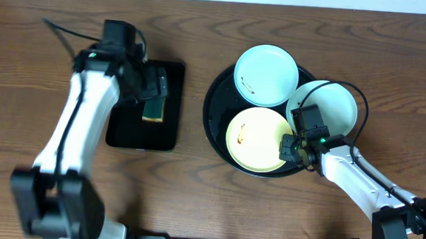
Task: Clean dirty plates on tray and stack at the side
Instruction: 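Reach the left gripper to the green sponge on the black tray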
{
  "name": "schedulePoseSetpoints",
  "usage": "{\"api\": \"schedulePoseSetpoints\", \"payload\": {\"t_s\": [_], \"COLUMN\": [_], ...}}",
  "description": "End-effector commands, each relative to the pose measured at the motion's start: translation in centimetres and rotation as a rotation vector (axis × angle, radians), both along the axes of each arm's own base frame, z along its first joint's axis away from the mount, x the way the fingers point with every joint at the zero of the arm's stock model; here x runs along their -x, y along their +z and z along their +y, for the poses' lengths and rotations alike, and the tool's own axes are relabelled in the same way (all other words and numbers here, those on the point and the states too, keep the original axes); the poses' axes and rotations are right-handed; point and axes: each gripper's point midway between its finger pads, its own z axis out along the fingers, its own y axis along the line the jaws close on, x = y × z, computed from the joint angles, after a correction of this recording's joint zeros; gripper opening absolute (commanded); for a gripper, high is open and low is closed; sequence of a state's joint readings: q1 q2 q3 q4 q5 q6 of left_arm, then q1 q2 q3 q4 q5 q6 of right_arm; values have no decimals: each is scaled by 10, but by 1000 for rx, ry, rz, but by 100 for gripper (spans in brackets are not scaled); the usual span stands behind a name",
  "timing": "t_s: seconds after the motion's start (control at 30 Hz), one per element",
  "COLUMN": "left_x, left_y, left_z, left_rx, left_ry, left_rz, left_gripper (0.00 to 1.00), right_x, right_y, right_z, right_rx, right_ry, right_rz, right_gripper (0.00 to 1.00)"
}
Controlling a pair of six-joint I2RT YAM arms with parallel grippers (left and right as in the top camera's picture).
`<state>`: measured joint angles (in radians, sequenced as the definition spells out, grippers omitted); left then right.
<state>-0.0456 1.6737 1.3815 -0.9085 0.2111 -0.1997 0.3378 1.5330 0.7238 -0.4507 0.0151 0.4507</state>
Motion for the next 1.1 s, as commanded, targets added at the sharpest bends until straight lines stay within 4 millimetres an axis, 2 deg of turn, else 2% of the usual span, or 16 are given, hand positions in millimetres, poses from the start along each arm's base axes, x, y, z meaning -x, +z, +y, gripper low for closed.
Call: {"api": "schedulePoseSetpoints", "payload": {"t_s": [0.0, 0.2, 0.37, 0.43, 0.47, 0.5, 0.57, 0.63, 0.67, 0.73, 0.77, 0.8, 0.97, 1.07], "left_x": [-3, 1, 10, 14, 15, 15, 15, 14, 13, 6, 2, -2, -29, -39], "left_y": [-34, -90, -127, -138, -141, -142, -143, -140, -138, -127, -119, -112, -72, -71], "left_z": [3, 5, 18, 18, 18, 18, 18, 18, 18, 19, 19, 19, 18, 17], "left_rx": [-13, -30, -107, -112, -111, -112, -112, -111, -111, -110, -109, -108, -101, -99], "left_ry": [-16, -16, -8, -10, -10, -11, -10, -10, -10, -6, -5, -2, 7, 8], "left_rz": [92, 239, 337, 371, 381, 384, 384, 377, 369, 339, 320, 300, 132, 89], "left_gripper": [90, 89, 77, 34, 23, 22, 25, 25, 33, 58, 67, 70, 70, 70], "right_x": [0, -1, -2, -2, -2, -2, -2, -2, -2, -2, -2, -2, -2, -3], "right_y": [0, 1, 1, 1, 1, 1, 1, 1, 1, 1, 1, 1, 1, 1], "right_z": [1, 1, 1, 1, 1, 1, 1, 1, 1, 1, 1, 1, 1, 2], "right_rx": [3, 0, 0, 0, 0, 0, 0, 0, 0, 0, 0, 0, 0, -1], "right_ry": [6, 6, 6, 6, 6, 6, 6, 6, 6, 6, 6, 6, 6, 6], "right_rz": [-3, -9, -10, -10, -10, -11, -11, -10, -10, -11, -11, -11, -12, -14], "right_gripper": [25, 26, 26, 26, 26, 26, 27, 26, 27, 27, 27, 27, 27, 27]}}
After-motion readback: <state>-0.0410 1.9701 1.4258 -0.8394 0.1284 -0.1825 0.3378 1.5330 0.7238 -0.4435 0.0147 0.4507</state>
